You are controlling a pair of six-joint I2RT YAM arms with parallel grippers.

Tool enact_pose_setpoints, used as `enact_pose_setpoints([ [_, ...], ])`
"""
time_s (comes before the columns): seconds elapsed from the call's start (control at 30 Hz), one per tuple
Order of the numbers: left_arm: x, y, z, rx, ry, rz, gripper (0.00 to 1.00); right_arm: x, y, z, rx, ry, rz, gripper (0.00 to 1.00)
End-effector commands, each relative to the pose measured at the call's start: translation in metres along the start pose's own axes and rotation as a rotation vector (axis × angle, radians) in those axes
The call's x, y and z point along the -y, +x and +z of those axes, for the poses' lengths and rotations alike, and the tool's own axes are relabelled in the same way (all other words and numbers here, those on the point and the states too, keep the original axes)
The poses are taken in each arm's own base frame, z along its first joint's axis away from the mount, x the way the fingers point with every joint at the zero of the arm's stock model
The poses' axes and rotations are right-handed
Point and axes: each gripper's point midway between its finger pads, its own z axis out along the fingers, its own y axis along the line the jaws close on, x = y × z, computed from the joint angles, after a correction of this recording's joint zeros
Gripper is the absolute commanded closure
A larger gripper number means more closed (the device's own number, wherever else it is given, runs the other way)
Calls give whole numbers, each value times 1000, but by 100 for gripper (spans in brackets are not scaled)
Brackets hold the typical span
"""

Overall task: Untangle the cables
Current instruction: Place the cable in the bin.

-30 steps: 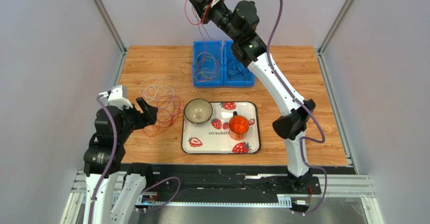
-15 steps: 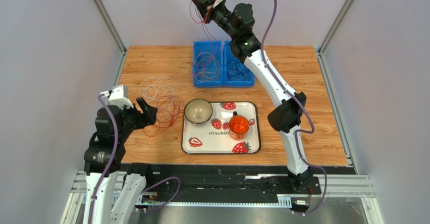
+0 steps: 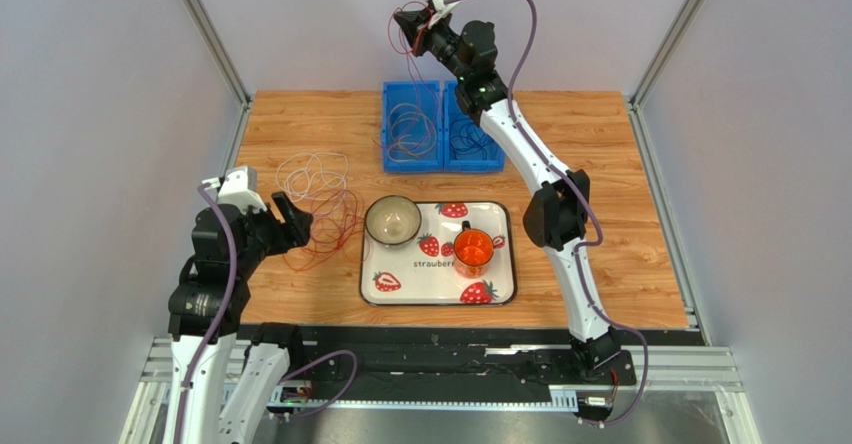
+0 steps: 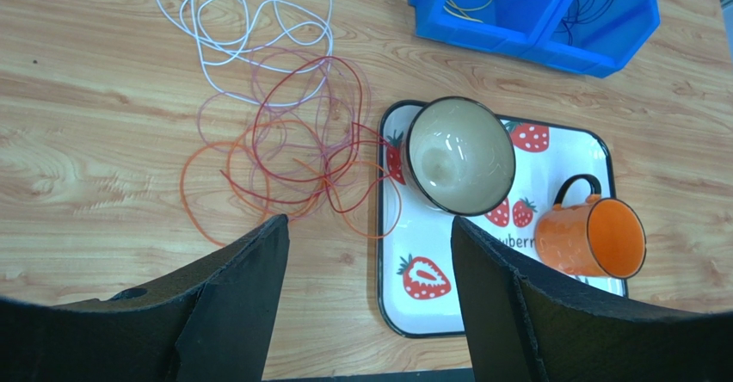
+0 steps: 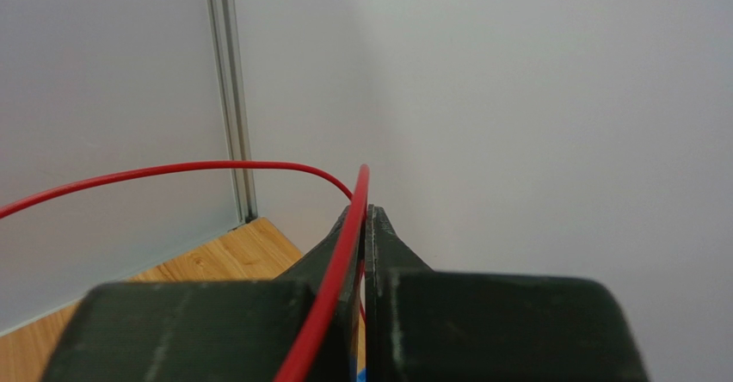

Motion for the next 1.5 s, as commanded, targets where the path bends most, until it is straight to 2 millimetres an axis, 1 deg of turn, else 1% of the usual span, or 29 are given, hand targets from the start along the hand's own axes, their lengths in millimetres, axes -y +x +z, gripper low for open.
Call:
enact_pose_setpoints([
  [0.0,0,-1,3,-4,3,21,23,11,-5,1,59,-1,10,100],
  [0.07,0,-1,4,-9,3,21,23,14,3,0,47,1,9,100],
  [0.17,0,0,4,-10,1,21,23,23,7,-1,41,17,-2,100],
  [0.27,0,0,4,-12,2,20,24,32,7,-4,43,33,8,100],
  [0.33,0,0,5,-12,2,20,24,31,8,-5,40,22,22,100],
  [0.37,0,0,5,-13,0,20,24,29,14,-6,29,7,45,100],
  [0.4,0,0,5,-13,2,20,25,25,14,-5,34,-6,55,100],
  [0.5,0,0,4,-12,2,20,25,19,26,-5,24,-29,117,100],
  [0.57,0,0,4,-10,3,20,25,16,39,-5,9,-40,160,100],
  [0.6,0,0,4,-12,2,20,25,16,37,-4,17,-43,168,100],
  [0.63,0,0,5,-13,3,20,25,13,45,-3,9,-49,180,100],
  [0.73,0,0,4,-12,4,20,25,12,51,-3,4,-51,221,100],
  [0.83,0,0,4,-12,2,20,25,10,63,-4,-9,-53,269,100],
  [1.0,0,-1,4,-7,2,21,26,8,90,-8,-54,-34,355,100],
  [1.03,0,-1,3,-4,3,21,26,12,98,-9,-69,-11,367,100],
  [1.2,1,-1,2,0,6,21,26,12,134,-17,-166,28,404,100],
  [1.23,1,-1,2,0,6,21,26,15,140,-18,-179,53,405,100],
  [1.27,1,-2,2,3,7,21,26,14,152,-22,-210,67,414,100],
  [1.3,1,-1,2,3,7,21,26,13,157,-23,-227,72,416,100],
  [1.33,1,-2,2,6,8,22,26,16,163,-24,-242,107,413,100],
  [1.37,1,-2,1,6,8,22,26,15,174,-27,-282,130,407,100],
  [1.43,1,-2,1,7,9,22,26,23,185,-31,-314,212,399,100],
  [1.47,1,-2,1,7,9,22,26,20,195,-35,-353,234,403,100],
])
